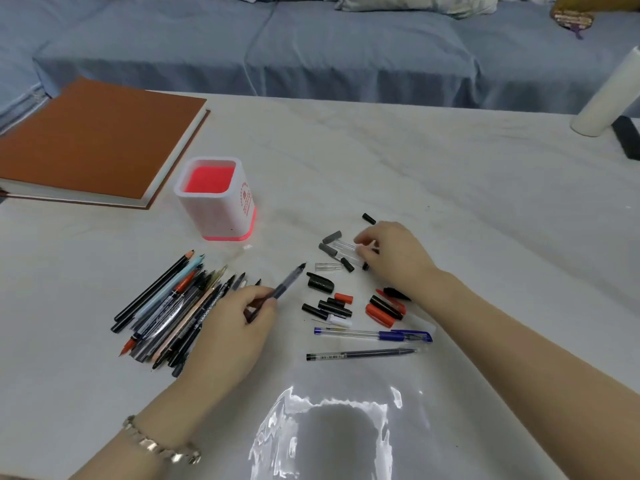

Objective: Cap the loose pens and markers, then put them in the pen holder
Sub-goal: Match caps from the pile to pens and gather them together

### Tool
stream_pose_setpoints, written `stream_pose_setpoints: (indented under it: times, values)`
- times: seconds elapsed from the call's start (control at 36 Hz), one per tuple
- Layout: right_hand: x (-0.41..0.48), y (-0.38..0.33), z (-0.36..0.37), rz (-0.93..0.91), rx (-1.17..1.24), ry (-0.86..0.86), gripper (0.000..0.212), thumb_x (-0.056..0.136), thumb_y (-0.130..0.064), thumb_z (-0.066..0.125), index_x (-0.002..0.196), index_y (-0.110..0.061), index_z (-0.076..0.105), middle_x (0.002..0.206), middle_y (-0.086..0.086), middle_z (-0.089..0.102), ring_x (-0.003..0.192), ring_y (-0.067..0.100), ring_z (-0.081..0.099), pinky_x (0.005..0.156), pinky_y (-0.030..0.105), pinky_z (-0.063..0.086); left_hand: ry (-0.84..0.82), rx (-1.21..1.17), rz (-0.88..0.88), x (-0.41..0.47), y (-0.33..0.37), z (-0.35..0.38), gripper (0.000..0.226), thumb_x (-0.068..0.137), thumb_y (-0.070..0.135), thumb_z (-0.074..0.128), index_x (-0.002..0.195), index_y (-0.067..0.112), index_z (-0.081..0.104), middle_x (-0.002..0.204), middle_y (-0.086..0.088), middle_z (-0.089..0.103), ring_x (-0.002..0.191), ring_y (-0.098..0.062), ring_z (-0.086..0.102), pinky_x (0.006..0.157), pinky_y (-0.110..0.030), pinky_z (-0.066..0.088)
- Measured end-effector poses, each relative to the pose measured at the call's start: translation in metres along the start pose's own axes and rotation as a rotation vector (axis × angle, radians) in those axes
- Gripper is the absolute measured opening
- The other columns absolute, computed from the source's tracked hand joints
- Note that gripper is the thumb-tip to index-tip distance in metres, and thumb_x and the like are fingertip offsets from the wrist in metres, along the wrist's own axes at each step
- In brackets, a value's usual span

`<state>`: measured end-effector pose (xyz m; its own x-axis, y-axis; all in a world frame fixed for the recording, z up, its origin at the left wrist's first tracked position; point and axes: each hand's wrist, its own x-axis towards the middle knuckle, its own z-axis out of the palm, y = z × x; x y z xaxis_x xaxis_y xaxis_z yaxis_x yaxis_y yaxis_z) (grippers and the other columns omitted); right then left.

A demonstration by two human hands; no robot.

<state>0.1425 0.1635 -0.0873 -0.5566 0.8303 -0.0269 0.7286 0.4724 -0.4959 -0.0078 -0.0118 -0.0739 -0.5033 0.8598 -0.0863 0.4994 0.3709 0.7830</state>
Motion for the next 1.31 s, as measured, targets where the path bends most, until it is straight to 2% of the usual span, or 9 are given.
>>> stream_pose_setpoints:
  times: [0.19, 0.31, 0.39, 0.5, 0.75, 0.86, 0.94, 1.08, 1.31]
  values:
    - [0.011, -0.006, 0.022, -0.056, -0.379, -0.092, 0.027, 0.092, -0.013, 0.042, 0.11, -0.007, 0.061, 0.113, 0.012, 0.055, 0.107, 0.028, 0.048, 0.081, 0.033, 0.04, -0.033, -0.024, -0.036, -0.001, -0.004, -0.004, 0.013, 0.089, 0.015, 0.054, 0.092, 0.018, 0.066, 0.064, 0.014, 0.054, 0.055, 0.013, 0.05, 0.05, -0.003, 0.035]
    - [0.002, -0.004, 0.019, -0.096, -0.38, -0.016, 0.024, 0.089, -0.015, 0.043, 0.091, -0.005, 0.064, 0.092, 0.009, 0.059, 0.096, 0.028, 0.052, 0.073, 0.032, 0.038, -0.032, -0.065, -0.055, -0.002, -0.003, -0.001, 0.015, 0.088, 0.016, 0.056, 0.087, 0.029, 0.063, 0.074, 0.014, 0.061, 0.063, 0.015, 0.052, 0.056, -0.001, 0.037]
    - [-0.014, -0.004, 0.009, -0.061, -0.037, 0.079, 0.018, 0.088, -0.015, 0.046, 0.089, -0.008, 0.062, 0.083, 0.006, 0.06, 0.082, 0.019, 0.055, 0.07, 0.028, 0.042, -0.041, -0.137, -0.055, -0.006, 0.001, 0.0, 0.021, 0.087, 0.016, 0.057, 0.079, 0.035, 0.062, 0.067, 0.01, 0.06, 0.058, 0.01, 0.052, 0.055, -0.005, 0.039]
    - [-0.046, -0.011, -0.01, 0.113, 0.551, 0.105, 0.018, 0.09, -0.012, 0.048, 0.09, -0.026, 0.059, 0.055, -0.012, 0.044, 0.045, 0.0, 0.041, 0.047, 0.007, 0.034, -0.045, -0.223, -0.047, -0.008, 0.008, 0.003, 0.024, 0.085, 0.016, 0.059, 0.078, 0.039, 0.061, 0.068, 0.013, 0.064, 0.057, 0.004, 0.054, 0.057, -0.008, 0.043]
    - [-0.104, -0.009, -0.035, 0.344, 1.253, 0.022, 0.014, 0.086, -0.011, 0.051, 0.086, -0.015, 0.065, 0.05, -0.005, 0.05, 0.051, 0.008, 0.048, 0.057, 0.013, 0.048, -0.175, -0.369, -0.001, -0.018, 0.033, 0.007, 0.027, 0.08, 0.008, 0.064, 0.073, 0.033, 0.069, 0.072, 0.003, 0.068, 0.049, -0.001, 0.049, 0.051, -0.011, 0.041]
    - [-0.116, -0.014, -0.039, 0.333, 1.559, -0.012, 0.024, 0.059, -0.026, 0.073, 0.076, -0.01, 0.069, 0.05, 0.0, 0.043, 0.047, 0.01, 0.042, 0.053, 0.015, 0.05, -0.233, -0.421, 0.01, -0.025, 0.043, 0.007, 0.027, 0.079, 0.011, 0.065, 0.077, 0.037, 0.071, 0.072, 0.003, 0.07, 0.053, -0.001, 0.051, 0.055, -0.014, 0.043]
    - [-0.12, -0.013, -0.037, 0.291, 1.589, -0.042, 0.051, 0.036, -0.041, 0.088, 0.076, -0.014, 0.072, 0.051, -0.001, 0.044, 0.048, 0.009, 0.044, 0.055, 0.015, 0.05, -0.24, -0.416, 0.035, -0.03, 0.046, 0.006, 0.03, 0.078, 0.012, 0.066, 0.079, 0.041, 0.07, 0.072, 0.006, 0.069, 0.056, 0.0, 0.052, 0.056, -0.014, 0.044]
    - [-0.124, -0.011, -0.034, 0.267, 1.552, -0.059, 0.054, 0.035, -0.049, 0.087, 0.077, -0.018, 0.073, 0.051, -0.004, 0.049, 0.049, 0.008, 0.044, 0.055, 0.014, 0.046, -0.25, -0.341, 0.058, -0.034, 0.044, 0.004, 0.03, 0.078, 0.013, 0.068, 0.081, 0.042, 0.07, 0.071, 0.008, 0.068, 0.058, -0.003, 0.052, 0.057, -0.016, 0.042]
    - [-0.128, -0.014, -0.036, 0.287, 1.336, -0.034, 0.008, 0.068, -0.025, 0.071, 0.075, -0.022, 0.072, 0.052, -0.004, 0.044, 0.052, 0.01, 0.041, 0.056, 0.012, 0.042, -0.248, -0.299, 0.044, -0.039, 0.041, 0.004, 0.024, 0.076, 0.013, 0.069, 0.081, 0.037, 0.071, 0.07, 0.011, 0.067, 0.058, -0.003, 0.054, 0.056, -0.009, 0.04]
